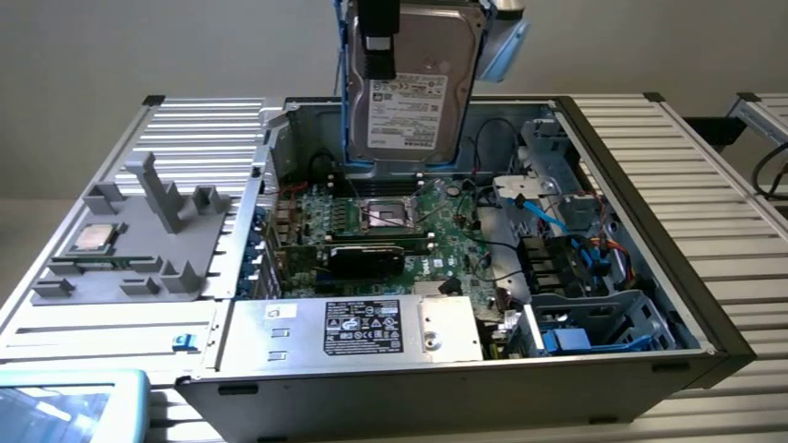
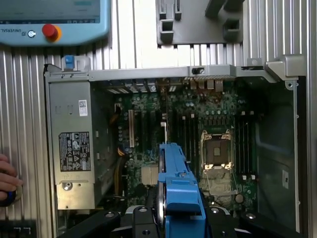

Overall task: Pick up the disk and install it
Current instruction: 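Pick up the disk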

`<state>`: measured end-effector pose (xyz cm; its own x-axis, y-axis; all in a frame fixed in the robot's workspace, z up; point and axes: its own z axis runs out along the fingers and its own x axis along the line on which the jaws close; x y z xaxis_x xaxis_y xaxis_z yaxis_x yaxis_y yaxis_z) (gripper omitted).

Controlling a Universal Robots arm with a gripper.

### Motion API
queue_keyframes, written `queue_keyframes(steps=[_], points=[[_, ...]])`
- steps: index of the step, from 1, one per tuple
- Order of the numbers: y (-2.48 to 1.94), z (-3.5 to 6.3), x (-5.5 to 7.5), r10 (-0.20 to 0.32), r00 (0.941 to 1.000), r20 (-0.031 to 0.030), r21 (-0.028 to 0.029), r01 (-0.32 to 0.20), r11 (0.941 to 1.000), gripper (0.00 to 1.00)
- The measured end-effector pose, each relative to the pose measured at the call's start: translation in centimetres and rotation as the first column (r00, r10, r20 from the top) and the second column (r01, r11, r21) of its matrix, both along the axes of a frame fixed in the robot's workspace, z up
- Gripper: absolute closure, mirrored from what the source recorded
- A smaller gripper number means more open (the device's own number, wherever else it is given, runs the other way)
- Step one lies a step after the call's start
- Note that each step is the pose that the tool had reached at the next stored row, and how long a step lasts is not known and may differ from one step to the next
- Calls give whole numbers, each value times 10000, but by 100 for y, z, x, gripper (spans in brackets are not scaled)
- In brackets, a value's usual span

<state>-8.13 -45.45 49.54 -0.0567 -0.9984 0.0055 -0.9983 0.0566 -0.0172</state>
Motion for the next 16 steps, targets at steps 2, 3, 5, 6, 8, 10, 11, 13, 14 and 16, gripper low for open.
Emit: queue_keyframes(steps=[2,3,5,6,8,10,11,13,14,16], points=[[-17,4,72,1,10000,0,0,-1,10000,63],[-26,7,109,-1,10000,-1,0,1,10000,63],[-45,14,183,1,10000,0,-1,-1,10000,63],[-53,18,218,1,10000,0,-1,-1,10000,63],[-71,24,288,0,10000,0,0,0,10000,63],[-88,31,362,0,10000,-1,-2,0,10000,63],[-97,34,398,-1,10000,0,0,1,10000,63],[-119,39,473,0,10000,-1,-1,0,10000,63],[-131,41,503,0,10000,0,0,0,10000,63],[-163,44,553,0,10000,0,-1,0,10000,63]])
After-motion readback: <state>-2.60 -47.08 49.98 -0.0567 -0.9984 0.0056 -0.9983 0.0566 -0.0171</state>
